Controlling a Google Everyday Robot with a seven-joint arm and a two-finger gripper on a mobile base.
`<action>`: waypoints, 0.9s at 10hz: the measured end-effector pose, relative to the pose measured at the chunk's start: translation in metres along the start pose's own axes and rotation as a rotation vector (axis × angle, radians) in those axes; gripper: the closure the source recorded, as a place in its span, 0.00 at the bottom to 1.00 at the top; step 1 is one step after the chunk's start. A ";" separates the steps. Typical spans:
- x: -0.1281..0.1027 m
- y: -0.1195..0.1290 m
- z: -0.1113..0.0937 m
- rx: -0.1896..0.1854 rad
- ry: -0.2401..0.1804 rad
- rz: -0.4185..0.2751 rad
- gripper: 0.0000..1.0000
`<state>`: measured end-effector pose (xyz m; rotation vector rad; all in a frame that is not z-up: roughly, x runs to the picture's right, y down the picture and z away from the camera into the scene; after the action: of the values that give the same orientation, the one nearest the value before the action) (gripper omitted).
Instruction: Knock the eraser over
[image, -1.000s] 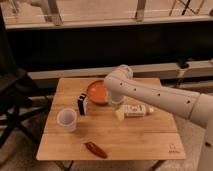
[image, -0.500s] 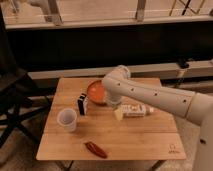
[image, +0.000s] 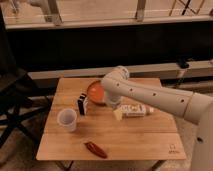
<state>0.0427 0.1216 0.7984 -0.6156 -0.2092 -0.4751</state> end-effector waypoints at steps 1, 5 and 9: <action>0.000 -0.001 0.001 -0.001 0.000 -0.002 0.20; -0.001 -0.004 0.005 -0.007 0.001 -0.014 0.20; 0.000 -0.005 0.009 -0.012 0.003 -0.025 0.20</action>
<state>0.0396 0.1242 0.8081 -0.6242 -0.2116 -0.5016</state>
